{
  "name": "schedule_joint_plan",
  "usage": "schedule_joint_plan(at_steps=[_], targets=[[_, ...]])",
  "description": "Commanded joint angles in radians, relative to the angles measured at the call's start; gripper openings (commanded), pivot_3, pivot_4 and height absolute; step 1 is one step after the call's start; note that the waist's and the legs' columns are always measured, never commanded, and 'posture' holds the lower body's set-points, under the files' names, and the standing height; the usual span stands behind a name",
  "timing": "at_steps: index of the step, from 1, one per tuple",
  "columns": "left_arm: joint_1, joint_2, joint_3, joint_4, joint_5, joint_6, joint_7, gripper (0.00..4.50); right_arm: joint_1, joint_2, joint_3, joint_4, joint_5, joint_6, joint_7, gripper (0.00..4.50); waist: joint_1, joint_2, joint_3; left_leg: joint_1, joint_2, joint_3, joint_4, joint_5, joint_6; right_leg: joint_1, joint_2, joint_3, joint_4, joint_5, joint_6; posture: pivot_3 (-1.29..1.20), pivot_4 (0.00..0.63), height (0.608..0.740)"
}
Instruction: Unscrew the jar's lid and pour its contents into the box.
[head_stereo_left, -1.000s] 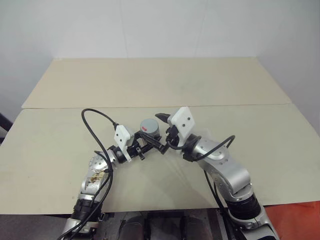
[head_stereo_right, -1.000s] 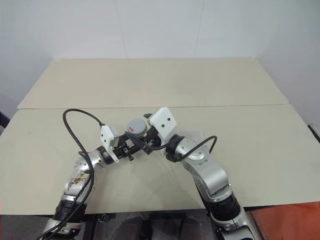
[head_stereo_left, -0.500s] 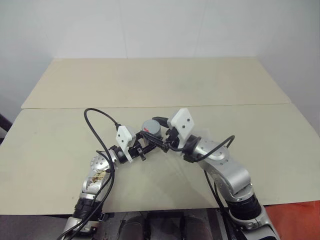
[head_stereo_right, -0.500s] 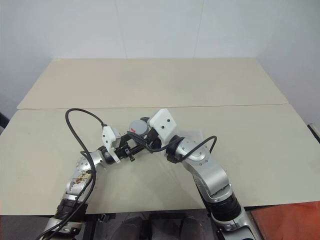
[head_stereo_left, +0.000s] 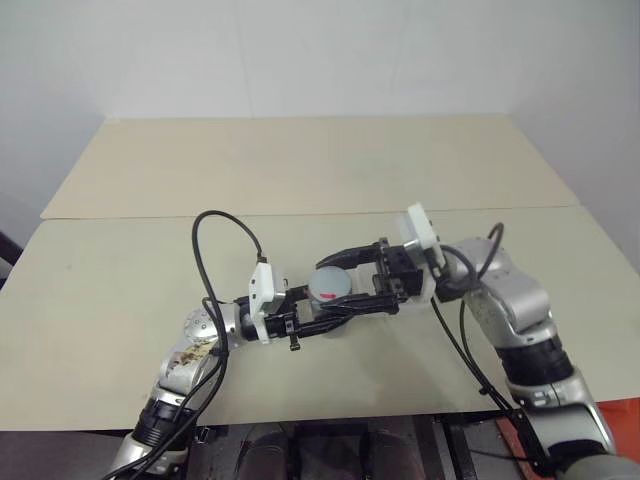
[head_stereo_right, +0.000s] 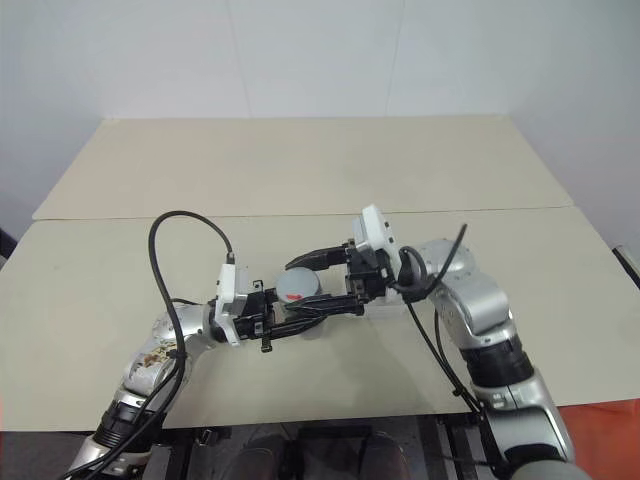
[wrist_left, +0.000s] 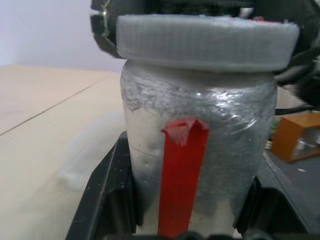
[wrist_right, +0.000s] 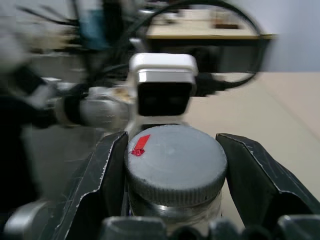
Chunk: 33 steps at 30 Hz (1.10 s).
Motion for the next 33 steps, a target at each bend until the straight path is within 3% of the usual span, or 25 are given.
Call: schedule_joint_plan(at_steps=[1,8,13,16,19,25,28,33], targets=[[-0.053,-0.021,0.004,-0.029,-0.024,-0.008,-0.003,1.96,-0.079,0.002,0.034,0.118,0.017,-0.029,0.195,2.78,0.000,0.000,0.000,0.000,0.000,0.000,0.000,0.000,0.000,0.000,0.000,0.000,0.000,0.000,0.000,0.00,0.150,0.740],[-0.069,-0.031,-0.002,-0.016,-0.015,-0.014,-0.007,1.96,-0.108,-0.025,0.056,0.200,0.000,-0.144,0.256,2.78,0.002,0.000,0.000,-0.002,0.000,0.000,0.000,0.000,0.000,-0.001,0.000,-0.001,0.001,0.000,0.000,0.00,0.150,0.740],[-0.069,-0.044,0.007,0.023,0.005,-0.040,0.007,1.96,-0.073,-0.016,-0.014,0.174,0.028,-0.135,0.209,4.33,0.007,0.000,0.000,-0.002,0.000,-0.001,0.002,0.000,0.000,0.000,-0.001,-0.002,0.001,0.000,0.000,0.00,0.150,0.740],[-0.067,-0.046,0.010,0.050,0.016,-0.058,0.008,1.96,-0.027,-0.020,-0.082,0.104,0.056,-0.137,0.136,4.49,0.009,0.000,0.000,-0.002,0.000,-0.001,0.002,0.000,0.000,0.000,-0.001,-0.001,0.001,0.000,0.000,0.00,0.150,0.740],[-0.067,-0.040,0.010,0.083,0.048,-0.071,0.030,1.96,0.048,-0.015,-0.176,-0.037,0.061,-0.151,-0.007,4.49,0.014,0.000,0.000,-0.002,0.000,-0.001,0.002,0.000,0.000,0.000,-0.001,-0.002,0.001,0.000,0.000,0.00,0.150,0.740],[-0.070,-0.029,0.032,0.141,0.103,-0.103,0.083,1.96,0.185,0.008,-0.283,-0.391,0.002,-0.023,-0.466,4.49,0.024,0.000,0.000,-0.002,0.000,0.000,0.001,0.000,0.000,-0.001,-0.001,-0.001,0.001,0.000,0.000,0.00,0.150,0.740],[-0.081,-0.035,0.047,0.162,0.118,-0.120,0.111,1.96,0.220,0.059,-0.223,-0.544,-0.124,0.080,-0.737,4.49,0.021,0.000,0.000,-0.002,0.001,0.000,0.001,0.000,-0.001,-0.001,-0.001,-0.001,0.001,0.000,0.000,0.00,0.150,0.740],[-0.121,-0.062,0.067,0.217,0.151,-0.150,0.176,1.96,0.343,0.143,-0.049,-0.671,-0.253,0.204,-0.965,4.49,0.026,0.000,0.000,-0.002,0.000,0.000,0.001,0.001,-0.002,-0.001,-0.001,-0.001,0.001,0.000,0.000,0.00,0.150,0.740]])
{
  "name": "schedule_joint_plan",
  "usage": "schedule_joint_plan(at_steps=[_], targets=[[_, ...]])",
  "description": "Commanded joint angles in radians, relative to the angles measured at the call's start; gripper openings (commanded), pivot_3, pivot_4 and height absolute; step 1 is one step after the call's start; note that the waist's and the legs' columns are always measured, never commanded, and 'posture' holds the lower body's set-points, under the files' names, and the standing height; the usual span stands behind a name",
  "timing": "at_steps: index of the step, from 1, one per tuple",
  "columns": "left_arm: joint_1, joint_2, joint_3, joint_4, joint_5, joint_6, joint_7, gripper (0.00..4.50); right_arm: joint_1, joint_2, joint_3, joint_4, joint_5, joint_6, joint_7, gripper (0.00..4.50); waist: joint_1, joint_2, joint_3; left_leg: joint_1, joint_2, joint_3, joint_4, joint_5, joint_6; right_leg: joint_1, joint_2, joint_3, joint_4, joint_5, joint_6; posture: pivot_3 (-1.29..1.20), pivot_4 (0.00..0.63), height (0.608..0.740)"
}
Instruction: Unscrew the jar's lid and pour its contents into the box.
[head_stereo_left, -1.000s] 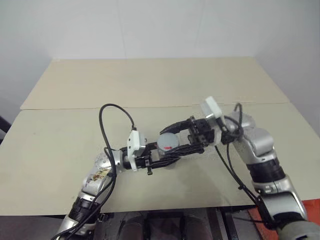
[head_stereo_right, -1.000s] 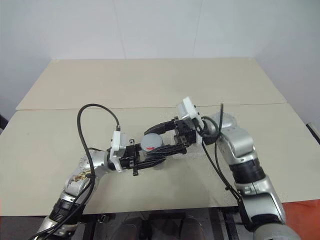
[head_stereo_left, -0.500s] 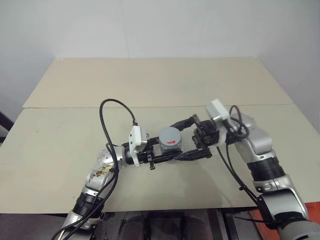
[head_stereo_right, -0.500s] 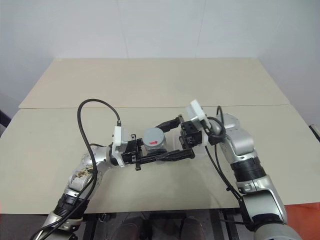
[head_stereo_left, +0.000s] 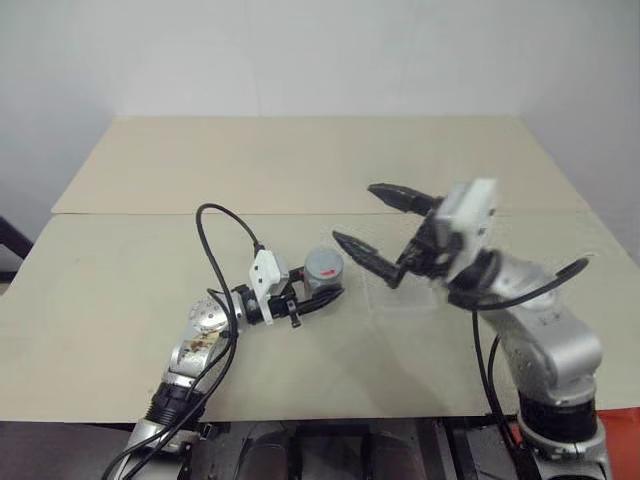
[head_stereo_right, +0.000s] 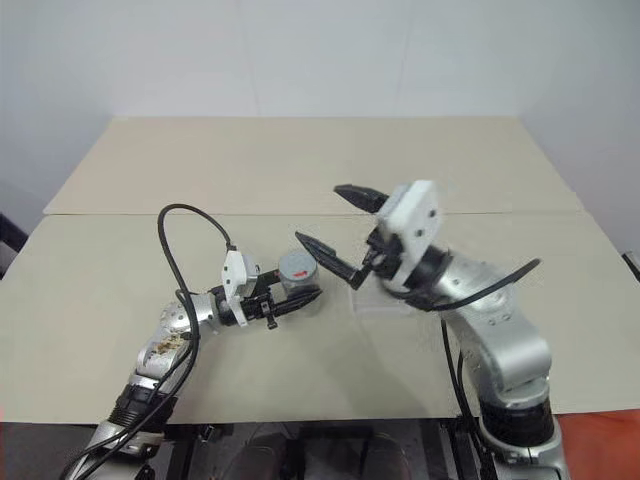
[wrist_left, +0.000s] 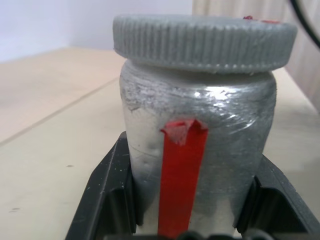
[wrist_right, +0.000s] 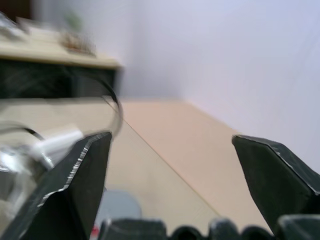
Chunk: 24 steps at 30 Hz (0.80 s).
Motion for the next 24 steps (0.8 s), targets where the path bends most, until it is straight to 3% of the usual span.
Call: schedule_joint_plan(at_steps=[1,10,24], targets=[[-0.045,-0.016,0.023,0.029,0.022,-0.044,0.039,1.96,0.069,0.070,0.094,-0.075,-0.072,0.046,-0.143,4.49,-0.001,0.000,0.000,0.000,0.000,0.000,0.000,0.000,0.000,0.000,0.000,0.000,0.000,0.000,0.000,0.00,0.150,0.740],[-0.075,-0.023,0.020,0.079,0.035,-0.078,0.029,1.96,0.059,0.105,0.207,-0.035,-0.201,0.030,-0.201,4.49,-0.007,0.000,0.000,0.000,-0.001,0.001,0.000,0.000,0.001,0.000,0.001,0.000,0.000,0.000,0.001,0.00,0.150,0.740],[-0.064,-0.039,0.013,0.067,0.037,-0.084,0.029,1.96,0.012,0.199,0.185,0.060,-0.178,0.042,-0.193,4.49,-0.014,0.000,0.000,0.000,-0.001,0.000,0.000,0.000,0.001,0.000,0.002,0.000,0.000,0.000,0.001,0.00,0.150,0.740]])
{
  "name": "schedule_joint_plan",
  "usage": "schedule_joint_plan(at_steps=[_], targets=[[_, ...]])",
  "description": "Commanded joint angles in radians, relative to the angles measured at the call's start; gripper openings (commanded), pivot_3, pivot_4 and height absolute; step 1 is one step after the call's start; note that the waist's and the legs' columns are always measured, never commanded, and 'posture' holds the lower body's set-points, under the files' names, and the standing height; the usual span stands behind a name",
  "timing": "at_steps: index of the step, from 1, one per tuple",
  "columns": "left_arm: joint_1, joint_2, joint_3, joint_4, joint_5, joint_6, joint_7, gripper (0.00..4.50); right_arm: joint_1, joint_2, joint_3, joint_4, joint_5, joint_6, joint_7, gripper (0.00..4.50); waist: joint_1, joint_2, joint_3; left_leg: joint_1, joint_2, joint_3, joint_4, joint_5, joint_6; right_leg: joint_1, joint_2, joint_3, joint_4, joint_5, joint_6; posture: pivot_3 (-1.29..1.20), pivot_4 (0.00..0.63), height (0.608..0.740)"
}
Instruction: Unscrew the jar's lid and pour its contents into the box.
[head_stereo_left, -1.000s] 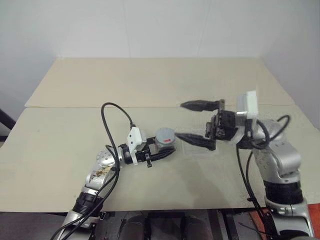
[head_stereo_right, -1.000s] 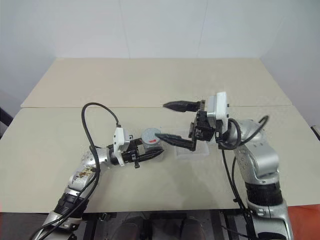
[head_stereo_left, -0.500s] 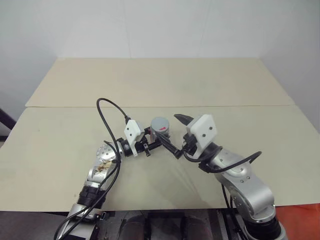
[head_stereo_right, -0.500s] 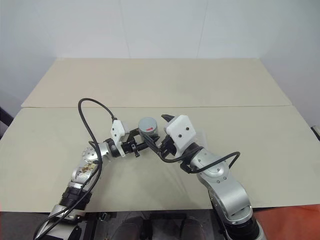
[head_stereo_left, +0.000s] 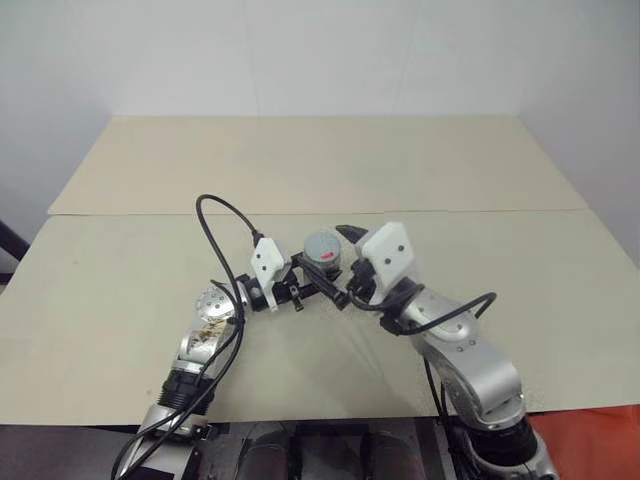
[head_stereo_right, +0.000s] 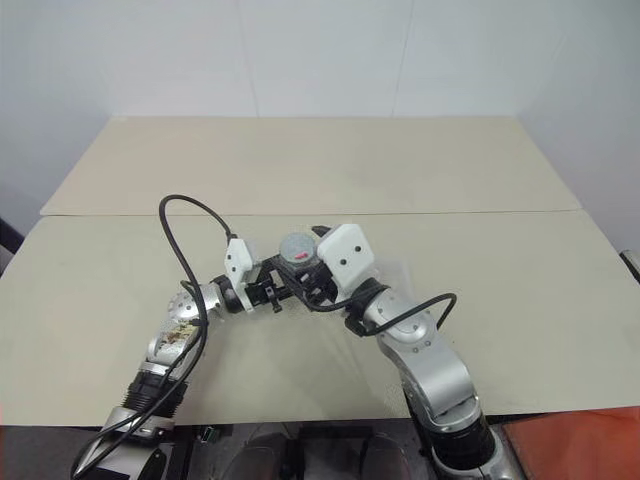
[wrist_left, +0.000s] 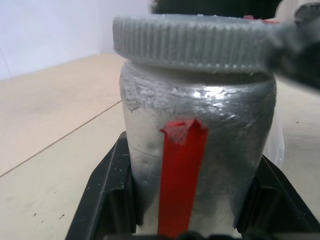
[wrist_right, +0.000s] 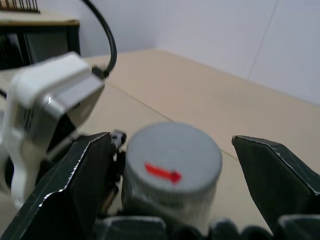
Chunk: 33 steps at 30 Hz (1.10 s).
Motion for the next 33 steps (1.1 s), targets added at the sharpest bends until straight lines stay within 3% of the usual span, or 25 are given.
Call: schedule_joint_plan(at_steps=[1,7,10,13,22,27,33], targets=[[-0.003,-0.004,0.002,-0.025,0.002,-0.033,-0.004,1.96,-0.018,0.011,-0.020,-0.019,0.007,-0.005,-0.002,4.49,0.000,0.000,0.000,0.000,0.000,0.000,0.000,0.000,0.000,0.000,0.000,0.000,0.000,0.000,0.000,0.00,0.150,0.740],[-0.005,-0.008,0.002,-0.021,0.001,-0.036,-0.002,1.96,-0.015,0.011,-0.020,-0.020,0.007,0.006,0.001,4.49,-0.003,0.000,0.000,0.000,0.000,0.000,0.000,0.000,0.000,0.000,0.000,0.000,0.000,0.000,0.000,0.00,0.150,0.740],[-0.006,-0.010,0.002,-0.018,0.002,-0.038,-0.002,1.96,-0.013,0.016,-0.021,-0.016,0.011,0.015,0.000,3.88,-0.005,0.000,0.000,0.000,0.000,0.000,0.000,0.000,0.000,0.000,0.000,0.000,0.000,0.000,0.000,0.00,0.150,0.740],[-0.006,-0.010,0.002,-0.016,0.001,-0.041,-0.002,1.96,-0.012,0.017,-0.019,-0.017,0.003,0.016,-0.003,2.85,-0.006,0.000,0.000,0.000,0.000,0.000,0.000,0.000,0.000,0.000,0.000,0.000,0.000,0.000,0.000,0.00,0.150,0.740],[0.007,0.007,-0.002,-0.044,-0.016,-0.026,-0.031,1.96,-0.001,-0.023,-0.045,-0.008,0.056,-0.015,0.085,2.79,-0.009,0.000,0.000,0.000,0.000,0.000,0.000,0.000,0.000,0.000,0.000,0.000,0.000,0.000,0.000,0.00,0.150,0.740],[0.059,0.052,0.002,-0.183,-0.112,0.052,-0.116,1.96,-0.010,-0.152,-0.126,0.050,0.241,-0.092,0.396,2.79,-0.012,0.000,0.000,0.000,0.001,0.000,-0.001,0.000,0.000,0.000,0.000,0.000,-0.001,0.000,0.000,0.00,0.150,0.740],[0.086,0.105,-0.029,-0.285,-0.132,0.098,-0.184,1.96,-0.131,-0.332,-0.134,0.281,0.414,-0.204,0.937,2.79,-0.011,0.000,0.000,0.001,0.001,0.000,0.000,-0.001,0.002,0.001,0.000,0.001,-0.002,0.000,0.000,0.00,0.150,0.740]])
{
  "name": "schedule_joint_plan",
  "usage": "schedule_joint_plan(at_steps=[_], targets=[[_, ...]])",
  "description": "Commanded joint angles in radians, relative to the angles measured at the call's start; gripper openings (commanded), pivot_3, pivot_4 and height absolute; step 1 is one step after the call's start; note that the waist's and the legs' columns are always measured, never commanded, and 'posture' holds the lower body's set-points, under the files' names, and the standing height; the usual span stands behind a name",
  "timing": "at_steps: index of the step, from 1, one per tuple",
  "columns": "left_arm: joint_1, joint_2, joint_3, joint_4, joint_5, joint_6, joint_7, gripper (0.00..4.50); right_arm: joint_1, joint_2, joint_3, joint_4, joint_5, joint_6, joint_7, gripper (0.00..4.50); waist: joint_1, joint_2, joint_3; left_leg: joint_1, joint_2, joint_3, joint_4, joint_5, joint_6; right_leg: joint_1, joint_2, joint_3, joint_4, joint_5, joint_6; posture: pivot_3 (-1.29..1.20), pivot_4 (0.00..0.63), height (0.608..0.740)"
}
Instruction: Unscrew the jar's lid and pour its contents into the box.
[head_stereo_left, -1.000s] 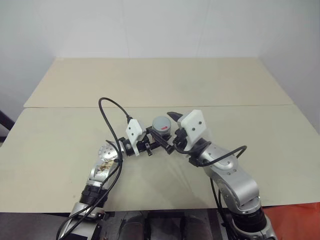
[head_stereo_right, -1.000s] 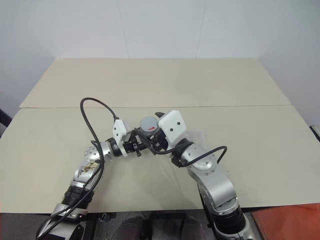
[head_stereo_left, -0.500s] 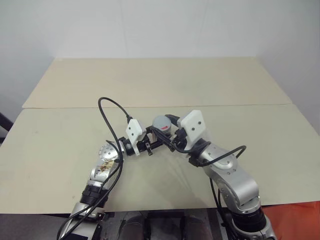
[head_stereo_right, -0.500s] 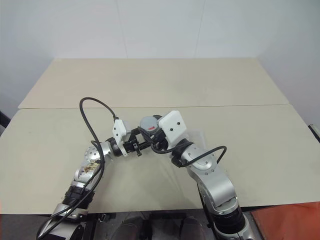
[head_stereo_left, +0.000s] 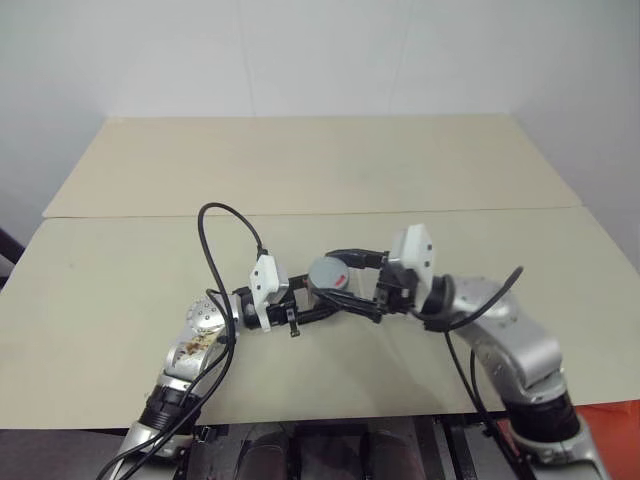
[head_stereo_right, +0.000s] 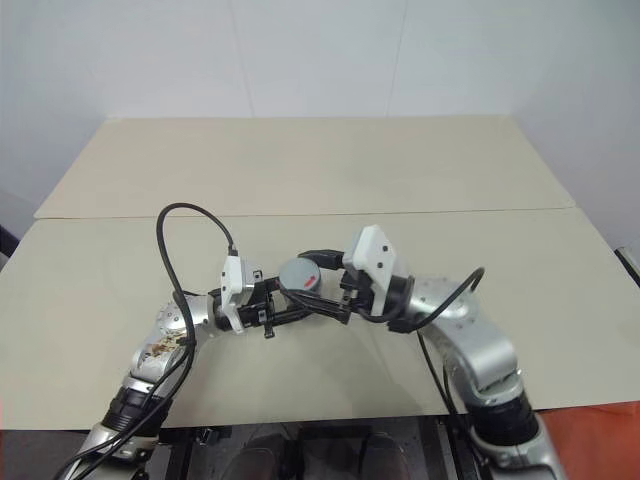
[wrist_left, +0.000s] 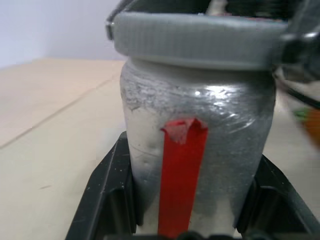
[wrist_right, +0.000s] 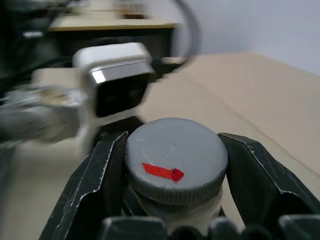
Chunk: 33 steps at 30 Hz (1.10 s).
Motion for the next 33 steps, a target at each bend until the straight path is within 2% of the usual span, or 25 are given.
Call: schedule_joint_plan(at_steps=[1,6,12,15,17,20,21,28,31,33], targets=[[-0.015,0.009,0.024,-0.069,-0.036,0.002,-0.005,1.96,-0.064,-0.051,0.013,0.130,0.085,-0.088,0.319,2.79,0.000,0.000,0.000,0.000,0.000,0.000,0.000,0.000,0.000,0.000,0.000,0.000,0.000,0.000,0.000,0.00,0.150,0.740],[-0.009,0.002,0.011,-0.100,-0.037,0.014,-0.001,1.96,-0.217,-0.061,0.077,0.355,0.110,-0.132,0.600,2.79,-0.001,0.000,0.000,0.000,0.000,0.000,0.001,0.000,0.000,0.000,0.000,0.001,0.001,0.000,0.000,0.00,0.150,0.740],[0.004,-0.007,0.007,-0.132,-0.039,0.030,0.014,1.96,-0.324,-0.122,0.250,0.491,0.170,-0.236,0.620,2.79,0.001,0.000,0.000,-0.001,0.000,0.000,0.001,0.000,0.000,-0.001,-0.001,0.000,0.002,0.000,0.000,0.00,0.150,0.740],[0.013,-0.007,0.006,-0.136,-0.035,0.028,0.017,1.96,-0.348,-0.141,0.289,0.526,0.197,-0.267,0.620,2.79,0.003,0.000,0.000,-0.001,0.000,0.000,0.001,0.000,0.000,-0.001,-0.001,0.000,0.002,0.000,0.000,0.00,0.150,0.740],[0.019,-0.006,0.007,-0.133,-0.031,0.022,0.016,1.96,-0.348,-0.131,0.274,0.543,0.192,-0.278,0.620,3.52,0.003,0.000,0.000,-0.001,0.000,0.000,0.001,0.000,0.000,-0.001,-0.002,-0.001,0.001,0.000,0.000,0.00,0.150,0.740],[0.024,-0.009,0.008,-0.112,-0.013,0.010,0.035,1.96,-0.331,-0.111,0.195,0.542,0.200,-0.271,0.617,4.39,0.005,0.000,0.000,-0.001,0.000,0.000,0.001,0.000,0.000,0.000,-0.002,-0.001,0.001,0.000,0.000,0.00,0.150,0.740],[0.025,-0.010,0.009,-0.100,-0.004,0.002,0.042,1.96,-0.319,-0.108,0.162,0.531,0.203,-0.274,0.605,4.47,0.006,0.000,0.000,-0.001,0.000,0.000,0.001,0.000,0.000,0.000,-0.002,-0.001,0.001,0.000,0.000,0.00,0.150,0.740],[0.036,-0.008,0.029,-0.034,0.021,-0.037,0.079,1.96,-0.135,-0.111,-0.091,0.260,0.179,-0.321,0.325,4.47,0.024,0.000,0.000,-0.002,0.000,0.000,0.001,0.000,0.000,-0.001,-0.003,-0.001,0.001,0.000,0.000,0.00,0.150,0.740],[0.017,-0.019,0.034,0.009,0.052,-0.059,0.111,1.96,-0.043,-0.085,-0.147,0.089,0.105,-0.272,0.080,4.47,0.024,0.000,0.000,-0.002,0.000,0.000,0.001,0.000,0.000,-0.001,-0.003,-0.001,0.002,0.000,0.000,0.00,0.150,0.740],[-0.003,-0.033,0.037,0.039,0.065,-0.073,0.130,1.96,0.012,-0.029,-0.127,-0.037,0.016,-0.211,-0.133,4.47,0.024,0.000,0.000,-0.001,0.000,0.000,0.001,0.000,0.000,-0.001,-0.003,-0.001,0.001,0.000,0.000,0.00,0.150,0.740]])
